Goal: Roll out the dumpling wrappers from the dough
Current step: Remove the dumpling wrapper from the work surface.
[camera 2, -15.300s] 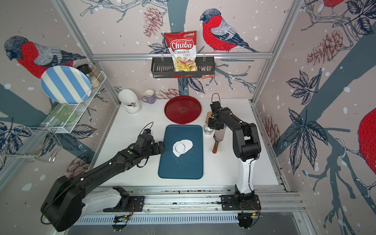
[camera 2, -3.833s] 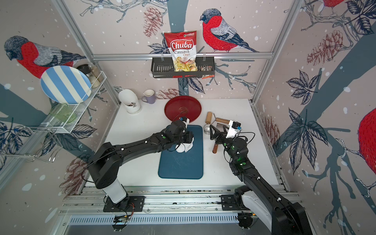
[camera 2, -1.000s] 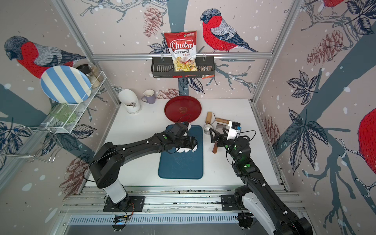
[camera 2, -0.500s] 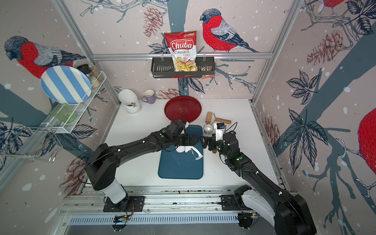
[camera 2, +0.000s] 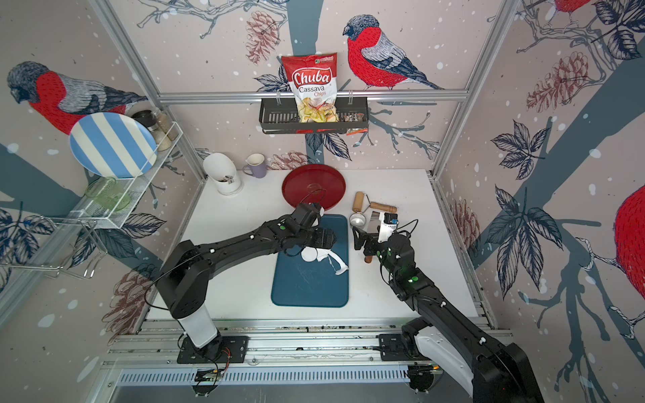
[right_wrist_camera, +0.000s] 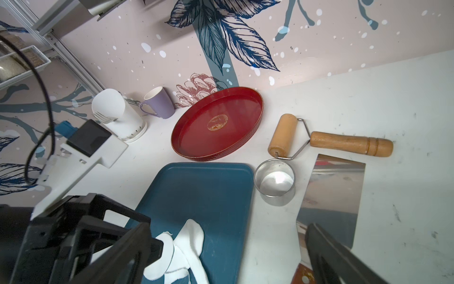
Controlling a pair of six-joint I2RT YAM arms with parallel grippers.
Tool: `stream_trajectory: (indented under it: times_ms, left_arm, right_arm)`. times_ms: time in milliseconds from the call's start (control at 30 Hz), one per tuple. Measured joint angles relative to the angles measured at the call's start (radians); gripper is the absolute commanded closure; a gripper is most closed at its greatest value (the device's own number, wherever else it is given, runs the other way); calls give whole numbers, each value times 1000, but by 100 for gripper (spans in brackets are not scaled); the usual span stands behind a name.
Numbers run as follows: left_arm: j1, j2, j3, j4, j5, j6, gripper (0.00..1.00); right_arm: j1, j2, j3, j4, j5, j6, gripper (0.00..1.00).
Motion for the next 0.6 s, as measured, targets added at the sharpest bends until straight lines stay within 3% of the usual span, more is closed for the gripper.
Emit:
stream_trajectory:
  times_ms: [267,600]
  left_arm:
    - [56,75,37,-8,50,91,30]
    - [88,138,54,-27,110,141,34]
  right_arm:
    - [-22,-141,-121,121,56,-5,0]
    - [-38,-167,-144,155,68,-3,0]
